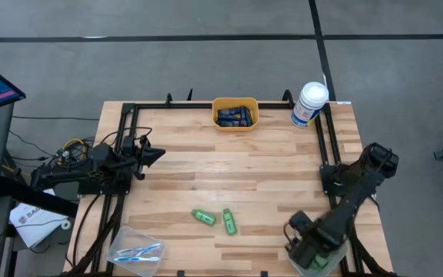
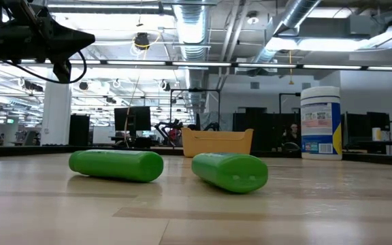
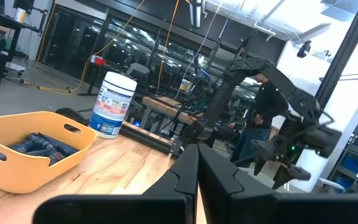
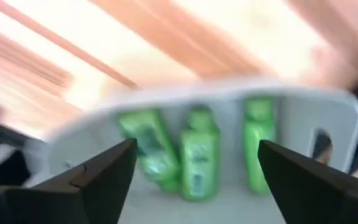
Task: Pick & Place Travel size toiletries
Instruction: Put the shampoo into the white bin
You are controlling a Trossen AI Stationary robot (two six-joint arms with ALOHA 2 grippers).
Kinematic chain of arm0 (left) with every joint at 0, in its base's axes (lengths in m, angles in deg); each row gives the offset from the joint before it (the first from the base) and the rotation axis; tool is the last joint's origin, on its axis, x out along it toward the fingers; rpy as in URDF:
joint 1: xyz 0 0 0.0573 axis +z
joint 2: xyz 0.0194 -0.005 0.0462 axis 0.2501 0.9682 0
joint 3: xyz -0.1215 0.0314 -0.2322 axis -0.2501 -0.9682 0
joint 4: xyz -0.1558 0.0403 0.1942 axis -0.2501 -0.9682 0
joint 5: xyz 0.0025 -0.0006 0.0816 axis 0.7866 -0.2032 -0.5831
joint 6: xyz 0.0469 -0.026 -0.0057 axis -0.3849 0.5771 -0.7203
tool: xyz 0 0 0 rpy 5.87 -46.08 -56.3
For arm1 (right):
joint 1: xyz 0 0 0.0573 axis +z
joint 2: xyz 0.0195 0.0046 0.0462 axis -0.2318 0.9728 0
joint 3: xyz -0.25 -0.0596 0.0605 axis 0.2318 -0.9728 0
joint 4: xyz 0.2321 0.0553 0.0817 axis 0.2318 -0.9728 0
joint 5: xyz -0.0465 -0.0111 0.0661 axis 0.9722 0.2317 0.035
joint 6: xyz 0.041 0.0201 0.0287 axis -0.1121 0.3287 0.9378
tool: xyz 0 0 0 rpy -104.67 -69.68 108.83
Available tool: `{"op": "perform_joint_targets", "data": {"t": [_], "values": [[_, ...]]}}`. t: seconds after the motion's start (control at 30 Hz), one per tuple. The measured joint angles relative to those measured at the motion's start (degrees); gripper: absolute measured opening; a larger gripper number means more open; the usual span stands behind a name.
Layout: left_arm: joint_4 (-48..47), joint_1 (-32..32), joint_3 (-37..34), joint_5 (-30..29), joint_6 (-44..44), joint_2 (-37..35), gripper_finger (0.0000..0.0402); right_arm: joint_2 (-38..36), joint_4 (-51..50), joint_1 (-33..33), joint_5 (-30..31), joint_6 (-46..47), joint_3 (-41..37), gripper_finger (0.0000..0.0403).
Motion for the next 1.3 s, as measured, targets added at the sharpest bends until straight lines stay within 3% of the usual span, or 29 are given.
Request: {"op": "perform_joint_targets", "data": {"t": [0.13,0.27,0.53,0.7,0.9,1.3], "values": [[-0.1,0.0,0.0,0.0,-0.02,0.0,0.0001,-1.61,0.17,-7.34,5.27,-8.54,0.83,0.0337],[-0.5,0.0,0.0,0.01,0.0,0.0,0.0001,-1.3,3.34,-15.29,6.31,-19.85,0.99,0.0333],[-9.55,0.0,0.0,0.02,0.01,0.0,0.0001,4.27,22.18,-27.06,7.68,-34.94,1.18,0.033],[-9.84,-0.04,0.02,0.56,-0.02,0.0,0.0001,10.12,25.07,-29.67,4.7,-39.09,4.98,0.033],[-9.93,-0.04,0.02,0.56,-0.02,0.0,0.0001,18.57,25.08,-30.41,4.84,-41.83,16.35,0.033],[-10.02,-0.07,0.02,0.52,-0.02,0.0,0.0001,36.27,10.61,-30.52,5.35,-41.3,37.07,0.0328]]}}
